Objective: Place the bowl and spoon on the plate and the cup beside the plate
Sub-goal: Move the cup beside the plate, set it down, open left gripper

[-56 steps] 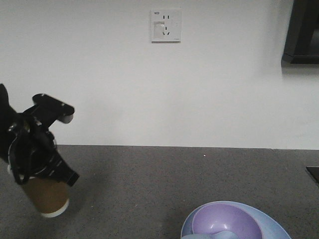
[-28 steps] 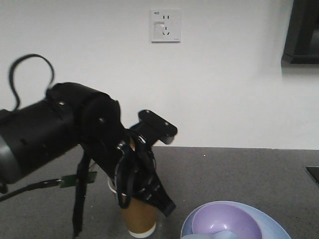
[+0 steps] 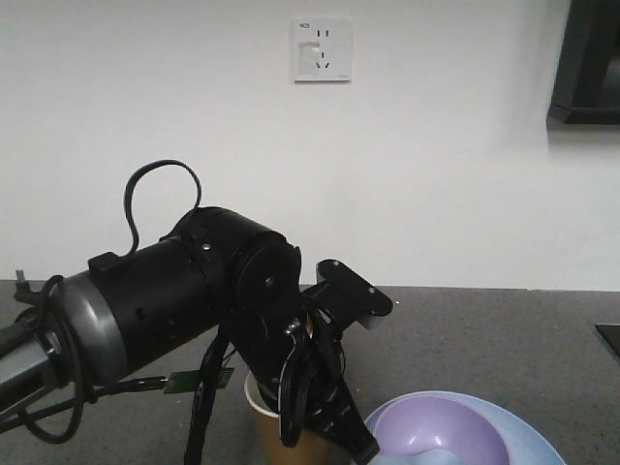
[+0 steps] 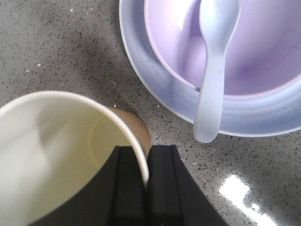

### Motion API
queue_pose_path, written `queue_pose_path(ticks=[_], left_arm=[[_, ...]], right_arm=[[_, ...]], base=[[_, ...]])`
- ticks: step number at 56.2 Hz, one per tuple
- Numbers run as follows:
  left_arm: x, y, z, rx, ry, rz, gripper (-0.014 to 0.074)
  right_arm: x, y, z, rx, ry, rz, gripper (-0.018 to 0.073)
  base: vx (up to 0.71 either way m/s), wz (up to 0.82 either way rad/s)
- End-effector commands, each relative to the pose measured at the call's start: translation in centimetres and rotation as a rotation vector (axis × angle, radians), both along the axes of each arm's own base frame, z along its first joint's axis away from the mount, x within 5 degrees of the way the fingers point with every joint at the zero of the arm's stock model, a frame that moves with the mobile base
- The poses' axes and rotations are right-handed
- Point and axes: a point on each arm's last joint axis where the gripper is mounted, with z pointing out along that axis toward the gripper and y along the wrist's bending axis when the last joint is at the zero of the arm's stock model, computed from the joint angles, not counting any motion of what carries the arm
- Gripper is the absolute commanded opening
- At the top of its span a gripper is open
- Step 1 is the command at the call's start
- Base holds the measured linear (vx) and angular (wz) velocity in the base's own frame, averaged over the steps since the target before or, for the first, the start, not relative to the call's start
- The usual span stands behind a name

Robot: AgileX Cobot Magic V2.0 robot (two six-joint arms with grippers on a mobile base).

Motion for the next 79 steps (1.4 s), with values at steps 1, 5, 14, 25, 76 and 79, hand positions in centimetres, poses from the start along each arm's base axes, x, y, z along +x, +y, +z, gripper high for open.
queue_pose_path(ticks=[1, 5, 14, 25, 76, 79], left_arm=[[-0.5, 0.3, 3.3, -0.092, -0.091, -0.003, 0.0049], [-0.5, 0.3, 3.3, -0.090, -0.089, -0.004, 0.0094], [-0.6, 0.3, 3.2, -0.081, -0.085, -0.010, 0.0258], [-0.6, 0.4, 3.4, -0.077, -0.093, -0.026, 0.0454], [-9.0, 9.6, 17.1, -0.366, -0.463, 0.000, -0.0003], [-10.3, 10.9, 16.1, -0.421, -0.502, 0.013, 0.0000]], right_arm=[[0.4, -0.1, 1.3, -0.001, -0.084, -0.007, -0.0009], [0.4, -0.1, 1.3, -0.001, -0.084, -0.007, -0.0009], [0.4, -0.1, 1.3, -0.004, -0.085, -0.007, -0.0009], [0.4, -0.1, 1.3, -0.004, -0.085, -0.007, -0.0009], [0.0, 0.0, 1.7, -0.002, -0.132, 0.005, -0.0009], [-0.4, 0.2, 2.0, 0.003, -0.176, 0.026, -0.0008]], base=[[0.00, 0.00], [0.00, 0.00], [0.00, 0.00], [0.00, 0.00], [0.00, 0.00], [0.00, 0.00]])
